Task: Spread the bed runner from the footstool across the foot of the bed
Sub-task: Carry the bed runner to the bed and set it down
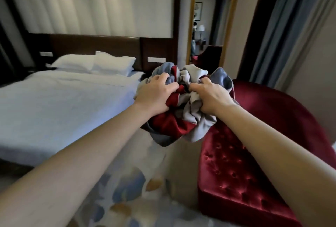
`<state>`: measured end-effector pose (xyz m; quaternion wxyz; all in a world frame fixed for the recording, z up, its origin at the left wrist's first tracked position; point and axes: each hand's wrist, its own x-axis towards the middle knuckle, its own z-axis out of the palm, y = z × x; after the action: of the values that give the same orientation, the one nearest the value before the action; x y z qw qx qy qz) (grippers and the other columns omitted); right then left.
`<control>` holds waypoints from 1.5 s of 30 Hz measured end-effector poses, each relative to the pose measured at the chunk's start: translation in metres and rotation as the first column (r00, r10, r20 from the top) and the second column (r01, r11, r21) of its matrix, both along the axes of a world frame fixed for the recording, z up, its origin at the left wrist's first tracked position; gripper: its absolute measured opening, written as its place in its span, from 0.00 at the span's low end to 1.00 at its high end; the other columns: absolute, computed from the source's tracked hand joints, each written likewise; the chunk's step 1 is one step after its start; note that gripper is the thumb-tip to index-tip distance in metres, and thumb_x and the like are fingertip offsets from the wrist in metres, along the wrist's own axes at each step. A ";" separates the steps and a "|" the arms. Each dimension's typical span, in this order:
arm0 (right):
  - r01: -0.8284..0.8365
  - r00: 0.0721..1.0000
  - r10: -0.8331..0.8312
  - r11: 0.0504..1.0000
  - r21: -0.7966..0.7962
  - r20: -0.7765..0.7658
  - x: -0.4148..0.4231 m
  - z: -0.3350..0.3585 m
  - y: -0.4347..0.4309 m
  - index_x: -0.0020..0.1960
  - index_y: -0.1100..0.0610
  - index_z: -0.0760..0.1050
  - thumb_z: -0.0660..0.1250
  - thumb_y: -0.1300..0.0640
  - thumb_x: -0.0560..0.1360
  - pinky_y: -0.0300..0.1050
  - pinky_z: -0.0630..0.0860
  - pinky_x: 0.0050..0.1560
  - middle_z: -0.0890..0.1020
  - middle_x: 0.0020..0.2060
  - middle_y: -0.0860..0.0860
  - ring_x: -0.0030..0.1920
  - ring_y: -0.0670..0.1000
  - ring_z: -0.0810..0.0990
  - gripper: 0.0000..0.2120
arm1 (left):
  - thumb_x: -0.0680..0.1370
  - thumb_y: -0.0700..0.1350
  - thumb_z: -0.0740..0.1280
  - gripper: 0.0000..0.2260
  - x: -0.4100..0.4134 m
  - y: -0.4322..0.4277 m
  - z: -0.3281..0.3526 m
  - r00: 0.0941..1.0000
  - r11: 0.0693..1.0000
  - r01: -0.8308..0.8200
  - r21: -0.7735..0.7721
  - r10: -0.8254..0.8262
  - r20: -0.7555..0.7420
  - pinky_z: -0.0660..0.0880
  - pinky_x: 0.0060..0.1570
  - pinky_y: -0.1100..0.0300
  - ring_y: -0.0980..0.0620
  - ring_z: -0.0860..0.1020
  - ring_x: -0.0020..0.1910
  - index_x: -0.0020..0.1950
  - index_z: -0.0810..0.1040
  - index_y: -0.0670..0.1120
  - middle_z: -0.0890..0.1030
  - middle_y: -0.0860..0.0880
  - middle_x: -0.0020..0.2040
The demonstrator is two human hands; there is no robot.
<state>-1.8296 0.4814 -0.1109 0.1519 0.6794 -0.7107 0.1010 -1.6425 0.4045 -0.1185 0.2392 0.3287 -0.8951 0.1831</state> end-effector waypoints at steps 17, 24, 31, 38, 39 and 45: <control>-0.444 0.895 0.444 0.896 0.006 -0.052 0.143 0.013 -0.145 0.61 0.46 0.69 0.66 0.57 0.69 0.44 0.65 0.30 0.70 0.52 0.56 0.38 0.57 0.72 0.21 | 0.67 0.48 0.71 0.18 0.159 -0.054 0.006 0.923 0.924 -0.383 0.001 0.383 -0.034 0.74 0.40 0.49 0.41 0.73 0.50 0.55 0.73 0.49 0.70 0.43 0.53; -0.591 0.807 0.590 0.807 -0.024 -0.039 0.184 0.016 -0.194 0.59 0.48 0.70 0.66 0.58 0.69 0.43 0.64 0.32 0.69 0.49 0.55 0.37 0.56 0.69 0.19 | 0.67 0.49 0.71 0.19 0.198 -0.077 0.015 0.862 0.862 -0.506 -0.010 0.506 -0.027 0.73 0.39 0.48 0.40 0.72 0.51 0.57 0.74 0.51 0.71 0.42 0.54; -0.681 0.732 0.680 0.731 -0.031 -0.044 0.225 0.012 -0.229 0.58 0.48 0.69 0.66 0.58 0.69 0.42 0.62 0.29 0.64 0.45 0.52 0.36 0.56 0.69 0.19 | 0.67 0.48 0.70 0.19 0.233 -0.086 0.013 0.796 0.796 -0.605 -0.021 0.605 -0.018 0.70 0.36 0.52 0.39 0.72 0.51 0.57 0.74 0.50 0.71 0.41 0.55; -0.720 0.694 0.720 0.693 -0.026 -0.025 0.266 0.011 -0.255 0.59 0.47 0.69 0.65 0.57 0.70 0.44 0.65 0.31 0.64 0.46 0.52 0.37 0.57 0.70 0.18 | 0.68 0.47 0.69 0.19 0.272 -0.103 0.010 0.770 0.771 -0.637 -0.001 0.637 -0.031 0.74 0.38 0.49 0.38 0.72 0.52 0.58 0.74 0.50 0.71 0.41 0.56; -0.722 0.692 0.721 0.692 -0.024 -0.030 0.272 0.011 -0.260 0.59 0.47 0.69 0.66 0.57 0.70 0.44 0.65 0.31 0.64 0.46 0.52 0.38 0.57 0.71 0.18 | 0.68 0.47 0.69 0.19 0.277 -0.107 0.009 0.769 0.770 -0.638 0.002 0.638 -0.035 0.74 0.38 0.48 0.38 0.72 0.52 0.58 0.74 0.50 0.71 0.41 0.56; -0.706 0.708 0.705 0.708 -0.017 -0.039 0.311 0.006 -0.287 0.58 0.47 0.69 0.66 0.58 0.69 0.45 0.67 0.31 0.67 0.47 0.54 0.39 0.58 0.73 0.19 | 0.68 0.47 0.69 0.19 0.318 -0.137 0.005 0.786 0.786 -0.618 0.000 0.617 -0.034 0.70 0.37 0.52 0.39 0.73 0.51 0.57 0.74 0.50 0.71 0.41 0.56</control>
<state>-1.5185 0.1944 -0.1048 0.1226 0.8983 -0.3933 0.1525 -1.3245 0.2671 -0.1137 0.1826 0.6048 -0.7335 0.2507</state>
